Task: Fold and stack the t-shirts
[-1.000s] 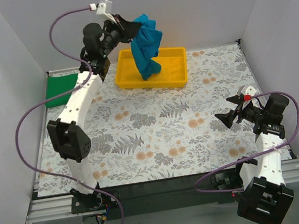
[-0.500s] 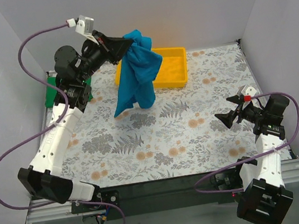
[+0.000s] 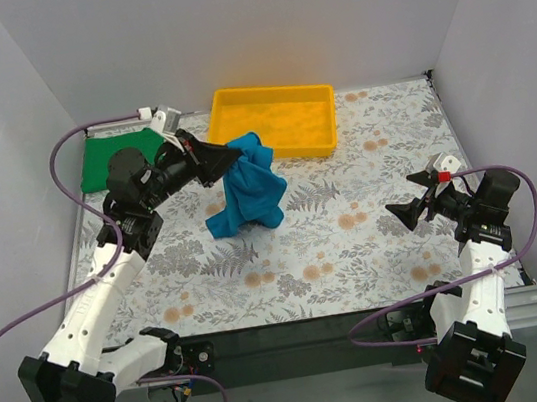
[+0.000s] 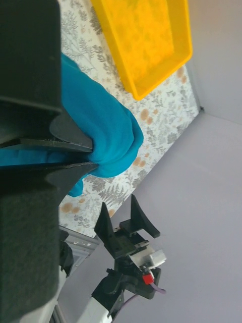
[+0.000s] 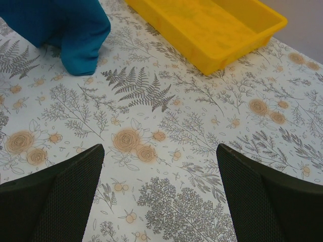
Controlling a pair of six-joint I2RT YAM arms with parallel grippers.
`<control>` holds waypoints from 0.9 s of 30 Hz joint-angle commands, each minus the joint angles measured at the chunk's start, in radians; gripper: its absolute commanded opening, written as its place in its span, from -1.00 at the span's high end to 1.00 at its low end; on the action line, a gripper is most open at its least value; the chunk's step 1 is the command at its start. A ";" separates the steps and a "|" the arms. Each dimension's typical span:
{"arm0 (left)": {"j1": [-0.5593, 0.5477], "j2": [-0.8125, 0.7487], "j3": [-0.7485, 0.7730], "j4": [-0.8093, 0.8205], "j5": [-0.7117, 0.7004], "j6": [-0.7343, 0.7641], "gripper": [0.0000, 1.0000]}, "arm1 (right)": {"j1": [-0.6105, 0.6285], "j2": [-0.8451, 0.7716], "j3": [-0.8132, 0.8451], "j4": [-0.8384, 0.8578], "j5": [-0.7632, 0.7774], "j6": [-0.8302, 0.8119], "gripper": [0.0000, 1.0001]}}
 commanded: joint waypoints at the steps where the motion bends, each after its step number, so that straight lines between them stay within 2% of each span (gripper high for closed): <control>1: -0.004 0.010 -0.058 0.039 0.028 -0.019 1.00 | -0.001 -0.009 0.005 0.011 -0.022 0.005 -0.97; 8: -0.004 0.126 -0.097 0.061 0.161 -0.053 1.00 | -0.001 -0.012 0.002 0.011 -0.013 0.002 -0.97; 12: -0.005 0.090 -0.181 0.027 0.163 -0.016 1.00 | -0.001 -0.009 0.000 0.011 -0.011 -0.004 -0.97; 15: -0.005 0.051 -0.230 -0.066 0.111 0.055 0.59 | -0.001 -0.008 -0.001 0.011 -0.013 -0.004 -0.97; 16: -0.005 0.039 -0.239 -0.094 0.086 0.077 0.24 | -0.001 -0.006 -0.003 0.011 -0.013 -0.004 -0.97; 19: -0.005 -0.021 -0.269 -0.210 -0.082 0.135 -0.34 | -0.001 -0.005 -0.003 0.011 -0.008 -0.009 -0.97; 20: -0.005 -0.057 -0.269 -0.232 -0.189 0.163 -0.41 | -0.001 -0.003 -0.004 0.011 -0.002 -0.015 -0.97; 24: -0.005 -0.150 -0.261 -0.309 -0.369 0.233 -0.68 | -0.001 0.002 -0.007 0.009 0.006 -0.027 -0.97; 27: -0.005 -0.220 -0.290 -0.327 -0.438 0.249 -0.79 | 0.000 0.011 -0.007 0.006 -0.011 -0.041 -0.97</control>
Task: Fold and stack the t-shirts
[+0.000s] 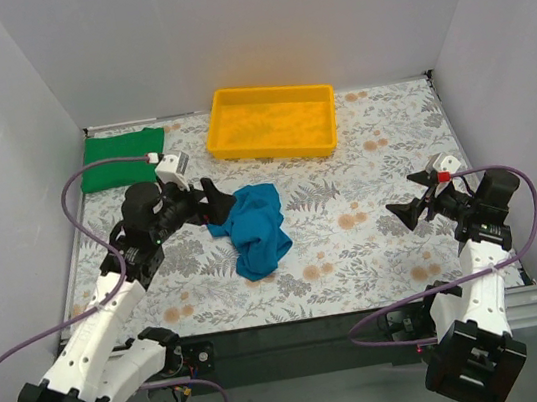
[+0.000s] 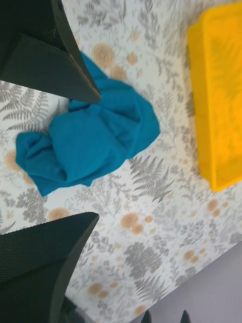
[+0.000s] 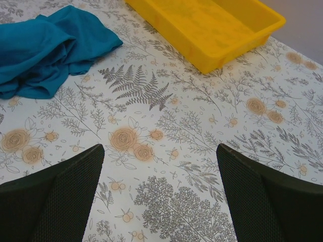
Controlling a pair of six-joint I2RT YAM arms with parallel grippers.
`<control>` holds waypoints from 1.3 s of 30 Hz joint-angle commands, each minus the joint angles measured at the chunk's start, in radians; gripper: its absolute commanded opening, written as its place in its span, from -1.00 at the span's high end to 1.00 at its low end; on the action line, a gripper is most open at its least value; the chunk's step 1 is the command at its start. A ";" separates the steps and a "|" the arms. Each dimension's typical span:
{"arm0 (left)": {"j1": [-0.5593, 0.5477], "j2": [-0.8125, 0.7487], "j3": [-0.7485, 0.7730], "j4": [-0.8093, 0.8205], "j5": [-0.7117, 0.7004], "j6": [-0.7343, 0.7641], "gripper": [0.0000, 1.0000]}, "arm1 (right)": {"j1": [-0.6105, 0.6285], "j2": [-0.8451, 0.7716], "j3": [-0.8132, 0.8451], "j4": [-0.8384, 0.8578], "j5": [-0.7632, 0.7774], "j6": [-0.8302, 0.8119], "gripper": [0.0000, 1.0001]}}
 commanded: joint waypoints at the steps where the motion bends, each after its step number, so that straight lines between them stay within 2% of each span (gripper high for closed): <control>1: -0.002 -0.085 -0.039 -0.051 -0.185 0.067 -0.81 | 0.006 0.018 -0.009 -0.001 -0.028 -0.037 -0.97; 3: -0.001 -0.131 -0.076 -0.042 -0.194 0.062 -0.81 | 0.029 0.038 0.019 -0.032 -0.026 -0.113 -0.97; 6: -0.002 -0.185 -0.154 -0.028 -0.219 0.041 -0.85 | 0.089 0.103 0.130 -0.225 0.029 -0.330 -0.97; 7: -0.002 -0.220 -0.180 -0.011 -0.234 0.014 -0.87 | 0.146 0.145 0.161 -0.317 0.100 -0.409 -0.97; 9: -0.002 -0.252 -0.208 0.010 -0.251 -0.006 -0.92 | 0.222 0.188 0.251 -0.376 0.194 -0.454 -0.97; 10: -0.002 -0.276 -0.232 0.021 -0.274 -0.017 -0.95 | 0.309 0.221 0.278 -0.403 0.239 -0.464 -0.97; 11: -0.002 -0.284 -0.240 0.023 -0.283 -0.020 -0.96 | 0.350 0.240 0.298 -0.405 0.315 -0.462 -0.97; 14: -0.002 -0.300 -0.243 0.014 -0.320 -0.027 -0.97 | 0.476 0.321 0.393 -0.405 0.415 -0.441 -0.97; 15: 0.000 -0.301 -0.243 0.014 -0.323 -0.027 -0.96 | 0.552 0.382 0.461 -0.403 0.447 -0.428 -0.97; 20: -0.002 -0.278 -0.239 0.012 -0.335 -0.024 -0.96 | 0.762 0.586 0.678 -0.406 0.708 -0.370 -0.91; 22: -0.002 -0.278 -0.239 0.010 -0.340 -0.025 -0.97 | 0.837 0.686 0.782 -0.405 0.753 -0.368 -0.91; 25: -0.002 -0.287 -0.240 0.010 -0.358 -0.022 -0.96 | 0.896 0.841 0.914 -0.405 0.797 -0.376 -0.90; 26: 0.000 -0.289 -0.242 0.010 -0.364 -0.023 -0.96 | 0.907 0.885 1.021 -0.408 0.829 -0.375 -0.89; 30: -0.002 -0.306 -0.245 0.009 -0.372 -0.020 -0.96 | 0.954 1.093 1.265 -0.448 0.879 -0.362 -0.88; 34: -0.001 -0.314 -0.248 0.012 -0.381 -0.017 -0.96 | 1.003 1.287 1.401 -0.462 0.971 -0.358 -0.83; 39: -0.002 -0.310 -0.248 0.015 -0.371 -0.016 -0.96 | 1.011 1.432 1.504 -0.437 1.086 -0.310 -0.79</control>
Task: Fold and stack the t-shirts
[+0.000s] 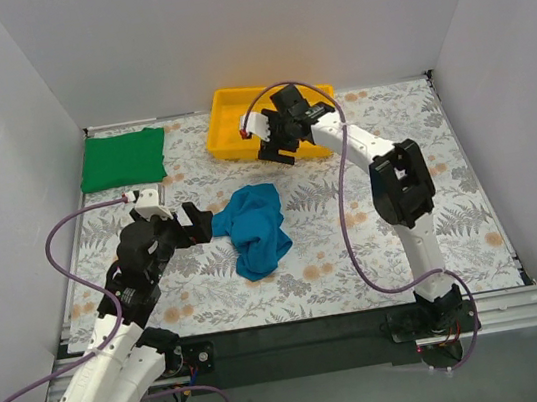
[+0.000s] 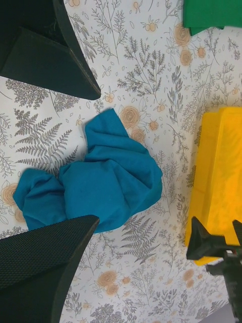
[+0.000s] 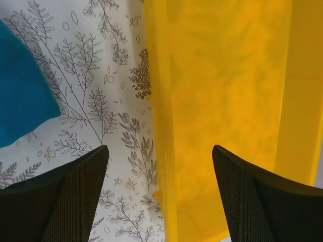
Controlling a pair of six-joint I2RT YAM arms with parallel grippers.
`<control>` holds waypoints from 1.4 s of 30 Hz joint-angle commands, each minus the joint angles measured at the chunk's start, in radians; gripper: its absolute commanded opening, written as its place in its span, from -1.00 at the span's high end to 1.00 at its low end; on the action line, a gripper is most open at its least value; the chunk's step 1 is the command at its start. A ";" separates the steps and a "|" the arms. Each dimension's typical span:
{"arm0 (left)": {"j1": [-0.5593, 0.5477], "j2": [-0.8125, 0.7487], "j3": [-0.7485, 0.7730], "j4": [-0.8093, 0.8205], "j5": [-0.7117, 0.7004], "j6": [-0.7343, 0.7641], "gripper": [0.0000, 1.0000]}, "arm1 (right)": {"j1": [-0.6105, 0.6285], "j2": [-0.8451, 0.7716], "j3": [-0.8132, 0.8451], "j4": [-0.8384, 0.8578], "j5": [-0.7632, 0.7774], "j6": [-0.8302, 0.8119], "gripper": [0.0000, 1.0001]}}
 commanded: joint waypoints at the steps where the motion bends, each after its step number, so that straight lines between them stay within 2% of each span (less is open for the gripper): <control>1: -0.002 -0.006 -0.001 0.013 -0.010 0.006 -0.96 | 0.006 0.062 0.066 0.002 0.129 0.040 -0.79; 6: -0.002 0.002 -0.001 0.014 -0.001 0.008 -0.96 | 0.005 0.124 0.041 0.030 0.175 0.025 -0.72; 12: -0.002 0.010 0.001 0.016 0.005 0.008 -0.96 | 0.000 0.168 0.038 0.039 0.187 0.007 -0.47; 15: -0.002 0.014 -0.001 0.013 0.003 0.008 -0.97 | 0.000 0.179 0.038 0.034 0.187 0.001 -0.16; 16: -0.002 0.014 -0.001 0.013 0.005 0.008 -0.96 | -0.002 0.181 0.036 0.034 0.158 -0.001 0.10; 17: -0.002 0.011 -0.001 0.014 0.002 0.008 -0.96 | 0.000 0.181 0.035 0.031 0.149 0.002 0.20; 24: -0.002 0.011 -0.001 0.014 0.008 0.009 -0.96 | -0.012 0.101 -0.051 0.023 0.121 0.025 0.62; 28: -0.002 0.002 0.001 0.013 0.011 0.009 -0.96 | -0.040 0.008 -0.163 0.028 0.104 0.103 0.97; 31: 0.000 -0.009 -0.001 0.014 0.019 0.009 -0.96 | -0.090 -0.083 -0.246 0.034 0.077 0.213 0.97; 33: -0.001 -0.016 0.001 0.016 0.020 0.008 -0.96 | -0.133 -0.171 -0.362 0.092 0.087 0.293 0.97; 34: -0.002 -0.016 0.001 0.016 0.028 0.008 -0.96 | -0.146 -0.202 -0.406 0.121 0.116 0.395 0.97; 35: -0.002 -0.019 0.001 0.017 0.031 0.006 -0.96 | -0.156 -0.229 -0.474 0.181 0.224 0.455 0.97; 40: -0.002 -0.024 0.004 0.019 0.045 0.005 -0.96 | -0.192 -0.307 -0.569 0.209 0.423 0.721 0.97; 42: -0.002 -0.026 0.001 0.019 0.048 0.005 -0.96 | -0.201 -0.293 -0.576 0.212 0.512 0.761 0.97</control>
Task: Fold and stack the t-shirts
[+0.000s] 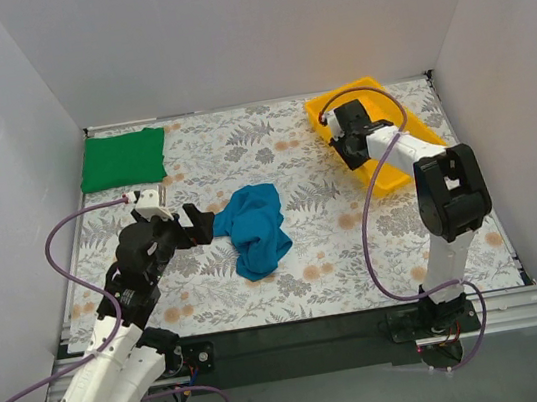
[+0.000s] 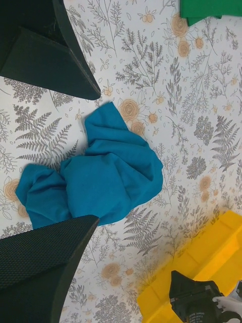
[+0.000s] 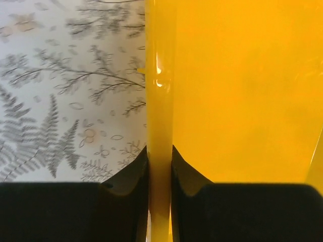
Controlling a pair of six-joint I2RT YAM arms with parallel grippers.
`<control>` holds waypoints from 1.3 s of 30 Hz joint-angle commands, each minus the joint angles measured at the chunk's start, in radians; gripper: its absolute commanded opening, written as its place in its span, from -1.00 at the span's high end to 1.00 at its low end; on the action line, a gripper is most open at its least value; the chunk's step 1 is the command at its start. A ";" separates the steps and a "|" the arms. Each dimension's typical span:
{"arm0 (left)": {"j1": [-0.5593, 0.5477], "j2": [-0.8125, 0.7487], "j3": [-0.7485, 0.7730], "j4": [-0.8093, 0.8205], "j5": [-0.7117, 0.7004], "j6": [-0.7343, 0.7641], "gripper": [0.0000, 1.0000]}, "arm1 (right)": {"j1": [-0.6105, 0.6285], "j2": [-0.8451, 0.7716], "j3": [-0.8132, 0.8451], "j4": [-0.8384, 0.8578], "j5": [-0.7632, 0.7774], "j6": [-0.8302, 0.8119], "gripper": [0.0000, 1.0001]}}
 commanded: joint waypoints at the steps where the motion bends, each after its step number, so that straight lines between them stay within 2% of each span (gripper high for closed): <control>1: -0.002 -0.018 0.001 0.018 0.017 0.003 -0.96 | 0.003 -0.011 -0.008 0.096 0.205 0.224 0.97; 7: -0.002 -0.028 -0.002 0.018 0.015 0.003 -0.96 | -0.084 0.104 0.117 0.095 0.415 0.293 0.97; 12: -0.002 -0.016 0.000 0.018 0.017 0.003 -0.96 | -0.172 0.162 0.186 0.095 0.369 0.292 0.97; 18: -0.002 -0.008 0.000 0.018 0.018 0.004 -0.96 | -0.184 0.188 0.243 0.095 0.292 0.239 0.97; 21: -0.001 -0.010 0.000 0.019 0.017 0.004 -0.96 | -0.187 0.205 0.269 0.098 0.314 0.209 0.85; 27: -0.002 -0.011 0.000 0.018 0.020 0.004 -0.96 | -0.195 0.220 0.280 0.125 0.335 0.126 0.44; 29: -0.002 -0.014 -0.002 0.018 0.018 0.004 -0.96 | -0.196 0.214 0.272 0.135 0.338 0.104 0.08; 32: -0.002 -0.019 -0.002 0.018 0.020 0.004 -0.96 | -0.196 0.176 0.240 0.141 0.300 0.072 -0.24; 33: -0.002 -0.016 0.000 0.019 0.021 0.003 -0.96 | -0.195 0.138 0.226 0.148 0.285 0.063 -0.32; 36: 0.000 -0.018 0.000 0.018 0.025 0.003 -0.96 | -0.177 0.043 0.139 0.180 0.243 0.034 -0.37; 37: -0.001 -0.018 0.000 0.019 0.028 0.004 -0.96 | -0.170 0.015 0.115 0.202 0.227 0.023 -0.73; 39: -0.002 -0.016 0.000 0.019 0.028 0.001 -0.96 | -0.147 -0.061 0.041 0.216 0.204 -0.006 -0.75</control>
